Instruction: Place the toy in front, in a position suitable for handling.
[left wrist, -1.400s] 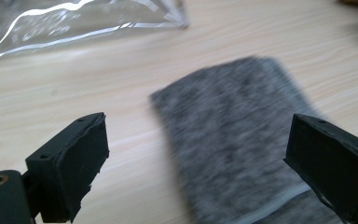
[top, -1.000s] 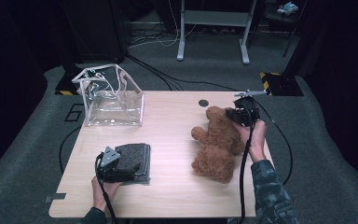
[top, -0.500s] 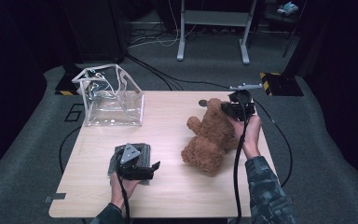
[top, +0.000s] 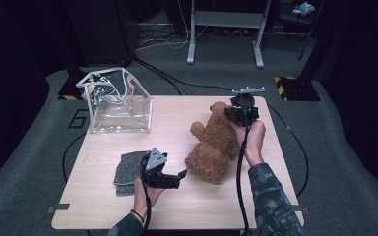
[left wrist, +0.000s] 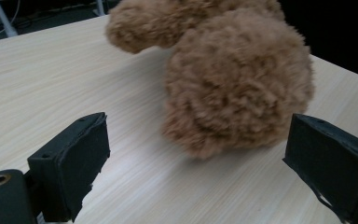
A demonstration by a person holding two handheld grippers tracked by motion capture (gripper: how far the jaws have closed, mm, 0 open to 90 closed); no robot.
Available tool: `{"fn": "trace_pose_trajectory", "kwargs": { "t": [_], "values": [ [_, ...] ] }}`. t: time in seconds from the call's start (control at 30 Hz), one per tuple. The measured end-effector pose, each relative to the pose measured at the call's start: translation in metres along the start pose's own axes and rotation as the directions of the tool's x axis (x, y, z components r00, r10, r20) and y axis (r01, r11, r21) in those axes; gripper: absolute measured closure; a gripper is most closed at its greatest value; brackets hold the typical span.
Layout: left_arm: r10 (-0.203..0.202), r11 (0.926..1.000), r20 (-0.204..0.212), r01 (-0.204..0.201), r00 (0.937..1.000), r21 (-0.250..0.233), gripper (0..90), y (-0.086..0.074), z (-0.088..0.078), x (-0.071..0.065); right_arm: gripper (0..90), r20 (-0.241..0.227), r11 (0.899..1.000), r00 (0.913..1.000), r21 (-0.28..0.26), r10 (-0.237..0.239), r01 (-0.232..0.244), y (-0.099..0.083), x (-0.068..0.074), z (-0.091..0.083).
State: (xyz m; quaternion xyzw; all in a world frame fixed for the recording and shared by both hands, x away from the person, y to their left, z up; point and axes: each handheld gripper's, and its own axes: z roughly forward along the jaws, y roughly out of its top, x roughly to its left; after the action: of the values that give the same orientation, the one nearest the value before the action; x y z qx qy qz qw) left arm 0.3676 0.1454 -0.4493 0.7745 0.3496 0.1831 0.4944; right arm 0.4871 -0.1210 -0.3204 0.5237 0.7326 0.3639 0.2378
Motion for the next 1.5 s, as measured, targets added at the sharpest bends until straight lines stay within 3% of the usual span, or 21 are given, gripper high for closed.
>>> {"fn": "trace_pose_trajectory", "kwargs": {
  "t": [0.17, 0.27, 0.4, 0.47, 0.57, 0.6, 0.63, 0.67, 0.8, 0.87, 1.03, 1.2, 1.5],
  "values": [
    [0.006, 1.0, 0.022, -0.006, 0.9997, -0.007, 5.1, 0.013, 0.014, -0.017, 84.4, 0.002, 1.0, 1.0, 0.005, 0.009, -0.009, 0.002, 0.009, 0.005],
    [0.026, 0.9995, 0.013, -0.026, 0.9996, 0.016, 4.2, 0.02, 0.023, -0.026, 84.4, -0.007, 1.0, 0.9999, 0.011, 0.014, -0.014, 0.003, 0.013, 0.008],
    [-0.004, 0.9988, -0.034, 0.006, 0.9994, 0.048, 18.5, 0.019, 0.035, -0.027, 84.4, -0.018, 1.0, 0.9995, 0.011, 0.027, -0.027, 0.004, 0.015, 0.008],
    [-0.024, 0.9983, -0.042, 0.026, 0.9988, 0.052, 18.9, 0.017, 0.04, -0.025, 84.4, -0.026, 1.0, 0.9995, 0.006, 0.018, -0.018, 0.005, 0.016, 0.007],
    [-0.044, 0.9978, -0.037, 0.046, 0.9983, 0.048, 29.5, 0.014, 0.043, -0.022, 84.5, -0.032, 1.0, 0.9992, 0.007, 0.023, -0.023, 0.007, 0.018, 0.005],
    [-0.041, 0.9976, -0.035, 0.043, 0.9986, 0.055, 42.8, 0.013, 0.044, -0.021, 84.4, -0.032, 1.0, 0.9994, 0.002, 0.008, -0.008, 0.007, 0.019, 0.004],
    [-0.048, 0.9968, -0.029, 0.05, 0.9984, 0.062, 50.4, 0.013, 0.046, -0.02, 84.5, -0.033, 1.0, 0.9992, 0.006, 0.021, -0.021, 0.008, 0.021, 0.004],
    [-0.051, 0.9966, -0.029, 0.052, 0.9983, 0.064, 50.4, 0.012, 0.048, -0.019, 84.5, -0.033, 1.0, 0.9992, 0.006, 0.021, -0.021, 0.008, 0.021, 0.004],
    [-0.058, 0.9959, -0.019, 0.059, 0.9982, 0.069, 82.2, 0.01, 0.053, -0.01, 84.5, -0.028, 1.0, 0.9995, 0.007, 0.016, -0.016, 0.009, 0.023, 0.004],
    [-0.06, 0.9959, -0.018, 0.061, 0.9981, 0.066, 88.1, 0.009, 0.054, -0.007, 84.5, -0.03, 1.0, 0.9995, 0.005, 0.012, -0.012, 0.009, 0.023, 0.003],
    [-0.061, 0.9972, -0.036, 0.062, 0.9975, 0.04, 90.0, 0.01, 0.051, 0.001, 84.6, -0.026, 1.0, 0.9997, -0.002, 0.006, -0.006, 0.01, 0.022, 0.001],
    [-0.055, 0.9972, -0.067, 0.058, 0.9963, 0.047, 90.0, 0.013, 0.047, 0.012, 84.6, -0.026, 1.0, 0.9996, -0.005, 0.007, -0.007, 0.012, 0.024, 0.0],
    [-0.091, 0.9948, -0.147, 0.097, 0.9849, 0.032, 89.6, 0.024, 0.043, 0.039, 84.7, -0.06, 0.999, 0.9975, -0.01, 0.037, -0.038, 0.016, 0.026, -0.001]
  ]
}}
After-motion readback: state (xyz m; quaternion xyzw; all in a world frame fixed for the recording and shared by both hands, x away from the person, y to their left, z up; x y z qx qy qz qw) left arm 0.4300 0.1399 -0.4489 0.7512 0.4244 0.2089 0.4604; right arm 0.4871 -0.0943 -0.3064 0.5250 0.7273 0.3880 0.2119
